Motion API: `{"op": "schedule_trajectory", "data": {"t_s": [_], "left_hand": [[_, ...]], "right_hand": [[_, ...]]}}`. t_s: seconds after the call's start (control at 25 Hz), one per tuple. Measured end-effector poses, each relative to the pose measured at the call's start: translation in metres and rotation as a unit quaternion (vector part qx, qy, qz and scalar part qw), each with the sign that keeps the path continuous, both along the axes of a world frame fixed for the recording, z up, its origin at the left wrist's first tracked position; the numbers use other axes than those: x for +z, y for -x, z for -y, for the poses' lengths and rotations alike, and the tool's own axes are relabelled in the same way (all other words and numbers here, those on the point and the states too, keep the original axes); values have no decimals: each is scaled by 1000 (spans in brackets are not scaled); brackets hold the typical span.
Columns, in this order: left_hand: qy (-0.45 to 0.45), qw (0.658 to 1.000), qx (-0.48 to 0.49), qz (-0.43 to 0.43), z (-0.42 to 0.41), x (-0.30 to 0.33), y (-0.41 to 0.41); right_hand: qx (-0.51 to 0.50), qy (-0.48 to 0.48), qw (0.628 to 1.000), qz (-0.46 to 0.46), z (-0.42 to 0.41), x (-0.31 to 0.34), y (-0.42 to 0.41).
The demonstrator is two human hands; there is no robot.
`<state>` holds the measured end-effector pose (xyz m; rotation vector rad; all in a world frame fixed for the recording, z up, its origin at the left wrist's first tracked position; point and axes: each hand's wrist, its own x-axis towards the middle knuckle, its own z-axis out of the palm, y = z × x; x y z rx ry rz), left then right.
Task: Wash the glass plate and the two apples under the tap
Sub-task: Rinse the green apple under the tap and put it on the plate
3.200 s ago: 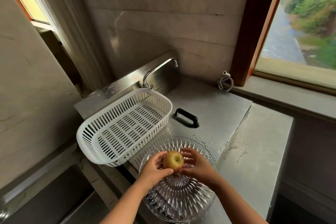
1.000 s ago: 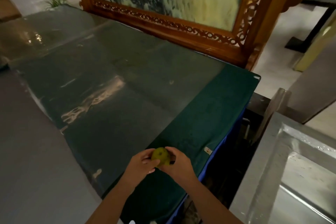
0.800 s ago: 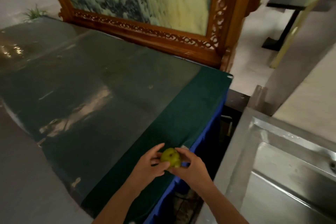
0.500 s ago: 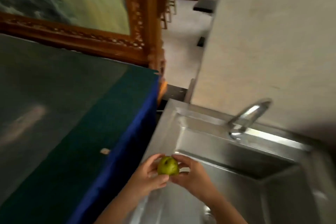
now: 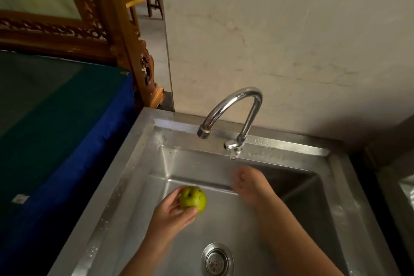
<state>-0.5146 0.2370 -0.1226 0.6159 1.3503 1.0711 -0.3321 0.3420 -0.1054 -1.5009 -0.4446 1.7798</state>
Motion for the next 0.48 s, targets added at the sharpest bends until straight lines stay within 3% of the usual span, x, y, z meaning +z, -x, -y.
{"op": "schedule_trajectory", "data": {"t_s": [0.12, 0.28, 0.48], "left_hand": [[-19, 1000, 8, -5, -4, 3, 0], [-34, 999, 19, -6, -15, 13, -1], [-78, 997, 4, -26, -36, 27, -6]], "right_hand": [[-34, 45, 995, -88, -19, 11, 8], [-47, 86, 992, -86, -36, 35, 4], [-21, 58, 994, -92, -51, 49, 9]]}}
